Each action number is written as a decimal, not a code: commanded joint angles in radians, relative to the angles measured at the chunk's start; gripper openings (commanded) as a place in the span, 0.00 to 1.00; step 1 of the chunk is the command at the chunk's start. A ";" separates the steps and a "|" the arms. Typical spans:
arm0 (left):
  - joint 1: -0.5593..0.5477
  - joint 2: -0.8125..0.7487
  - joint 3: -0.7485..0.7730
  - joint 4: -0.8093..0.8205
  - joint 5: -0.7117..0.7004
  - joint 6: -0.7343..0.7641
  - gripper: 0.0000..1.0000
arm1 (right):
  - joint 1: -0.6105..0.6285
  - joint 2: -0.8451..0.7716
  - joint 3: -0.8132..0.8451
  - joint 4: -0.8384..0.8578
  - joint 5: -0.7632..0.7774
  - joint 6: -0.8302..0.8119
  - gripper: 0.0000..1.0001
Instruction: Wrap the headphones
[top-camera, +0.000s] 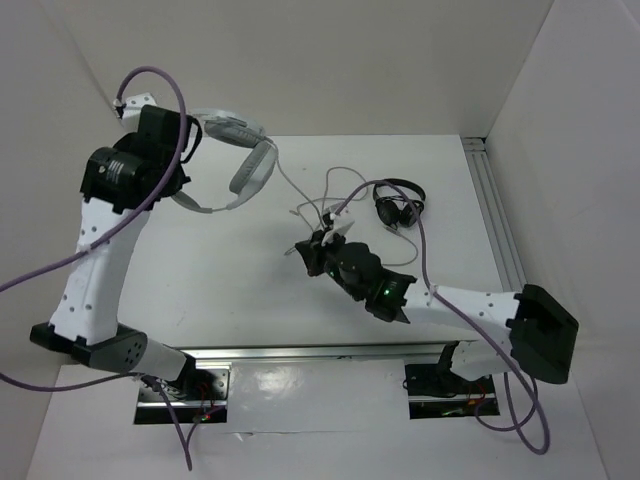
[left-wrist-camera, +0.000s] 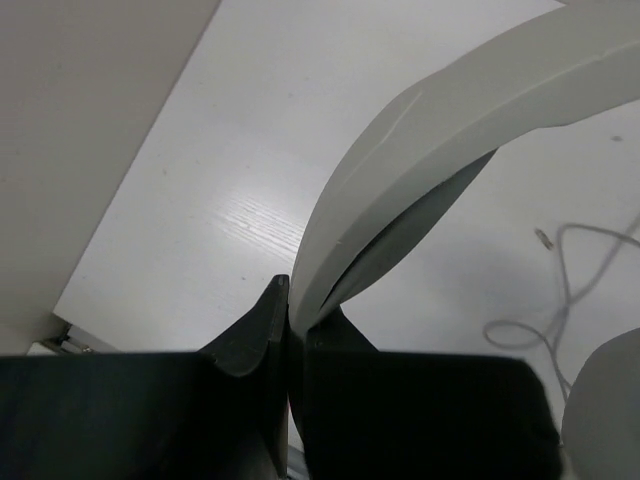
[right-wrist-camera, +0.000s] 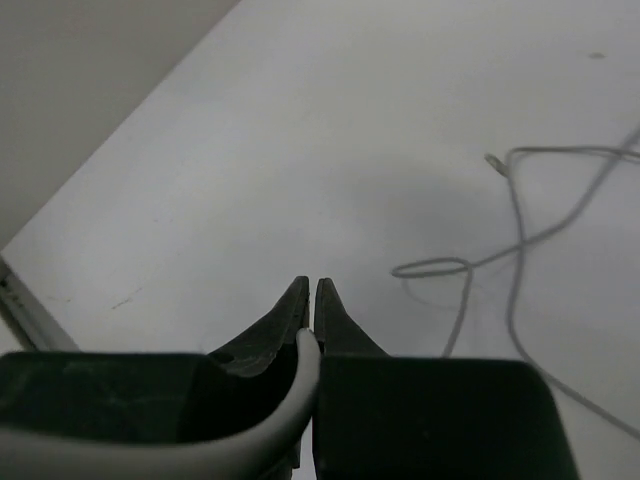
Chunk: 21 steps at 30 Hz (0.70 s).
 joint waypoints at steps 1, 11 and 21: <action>0.023 0.043 -0.032 0.128 -0.168 -0.053 0.00 | 0.112 -0.108 0.028 -0.409 0.550 0.040 0.00; -0.130 0.117 -0.369 0.405 -0.040 0.282 0.00 | 0.370 -0.260 0.290 -0.882 1.032 -0.036 0.00; -0.475 0.073 -0.545 0.579 0.248 0.559 0.00 | 0.350 -0.337 0.347 -0.738 0.912 -0.424 0.00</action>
